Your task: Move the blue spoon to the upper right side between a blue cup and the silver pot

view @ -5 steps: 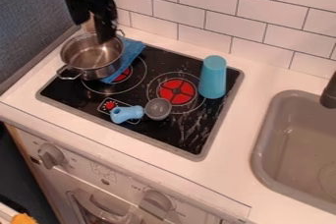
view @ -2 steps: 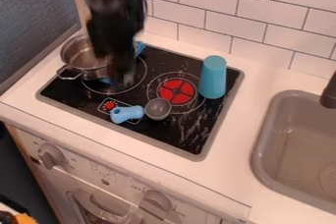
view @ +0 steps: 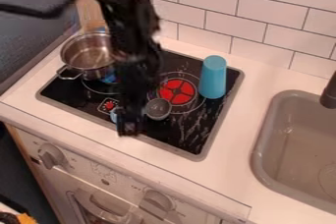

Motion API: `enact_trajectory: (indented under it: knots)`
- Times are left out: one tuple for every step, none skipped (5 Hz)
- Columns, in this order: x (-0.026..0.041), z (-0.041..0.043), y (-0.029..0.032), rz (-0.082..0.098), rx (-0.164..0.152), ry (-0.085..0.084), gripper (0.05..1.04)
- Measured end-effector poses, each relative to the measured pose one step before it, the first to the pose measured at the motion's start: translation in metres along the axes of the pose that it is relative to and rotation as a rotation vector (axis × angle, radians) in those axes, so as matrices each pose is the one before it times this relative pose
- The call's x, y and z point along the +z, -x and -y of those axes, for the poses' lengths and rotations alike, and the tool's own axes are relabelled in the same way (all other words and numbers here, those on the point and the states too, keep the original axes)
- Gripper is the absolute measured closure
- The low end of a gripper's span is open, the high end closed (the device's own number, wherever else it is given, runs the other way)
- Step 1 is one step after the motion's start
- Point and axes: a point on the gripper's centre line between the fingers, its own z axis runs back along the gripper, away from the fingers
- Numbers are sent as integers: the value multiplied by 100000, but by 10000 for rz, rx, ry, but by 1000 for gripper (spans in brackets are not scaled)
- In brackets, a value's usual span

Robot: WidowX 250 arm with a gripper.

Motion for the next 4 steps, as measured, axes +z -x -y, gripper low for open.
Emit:
enact_trajectory:
  knots:
    - [-881,-862,-776,-223,-863,-289,83]
    - [-740,-1034,-521,-56,-254,-297,83]
    - [145,-235,-144,-115,49,-161,83]
    - [157,-428,-36,-8,31,-167,83]
